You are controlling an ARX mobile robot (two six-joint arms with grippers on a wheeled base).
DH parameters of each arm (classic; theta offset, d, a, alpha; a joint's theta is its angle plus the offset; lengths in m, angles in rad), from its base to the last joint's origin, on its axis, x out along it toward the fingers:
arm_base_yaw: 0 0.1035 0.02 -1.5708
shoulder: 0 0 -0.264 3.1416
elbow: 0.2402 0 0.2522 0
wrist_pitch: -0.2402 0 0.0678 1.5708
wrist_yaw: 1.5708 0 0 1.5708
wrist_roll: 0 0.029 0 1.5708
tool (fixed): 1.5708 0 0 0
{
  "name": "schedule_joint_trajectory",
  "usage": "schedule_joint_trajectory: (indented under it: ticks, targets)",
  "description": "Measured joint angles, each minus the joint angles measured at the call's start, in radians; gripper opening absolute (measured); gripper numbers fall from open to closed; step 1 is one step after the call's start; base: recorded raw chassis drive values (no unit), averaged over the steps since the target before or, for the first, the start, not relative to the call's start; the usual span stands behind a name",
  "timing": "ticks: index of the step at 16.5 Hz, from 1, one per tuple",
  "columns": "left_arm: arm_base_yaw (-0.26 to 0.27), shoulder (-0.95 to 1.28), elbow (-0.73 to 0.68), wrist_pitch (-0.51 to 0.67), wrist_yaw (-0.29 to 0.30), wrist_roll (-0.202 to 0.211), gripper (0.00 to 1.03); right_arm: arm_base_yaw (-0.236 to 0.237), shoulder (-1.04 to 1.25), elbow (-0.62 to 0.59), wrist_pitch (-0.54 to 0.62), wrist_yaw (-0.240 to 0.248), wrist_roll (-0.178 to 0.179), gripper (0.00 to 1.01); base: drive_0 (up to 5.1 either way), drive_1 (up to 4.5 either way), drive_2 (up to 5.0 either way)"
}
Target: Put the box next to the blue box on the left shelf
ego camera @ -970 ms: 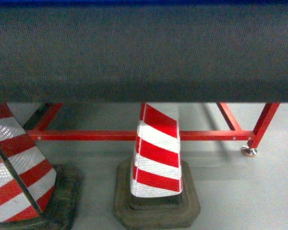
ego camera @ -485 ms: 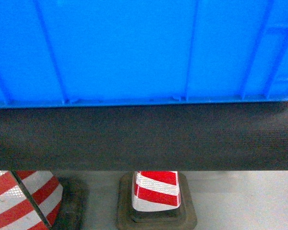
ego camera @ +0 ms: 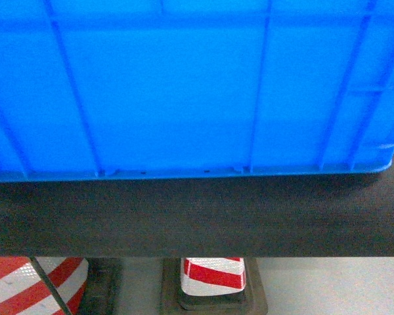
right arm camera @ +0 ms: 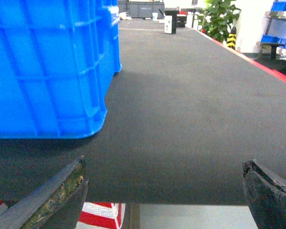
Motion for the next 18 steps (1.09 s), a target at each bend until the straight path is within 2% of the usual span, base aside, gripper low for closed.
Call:
schedule_joint_trajectory:
  ticks: [18]
  targets:
    - [0.000, 0.000, 0.000, 0.000, 0.000, 0.000, 0.98, 0.000, 0.000, 0.000, 0.000, 0.000, 0.000, 0.98, 0.0, 0.00, 0.0]
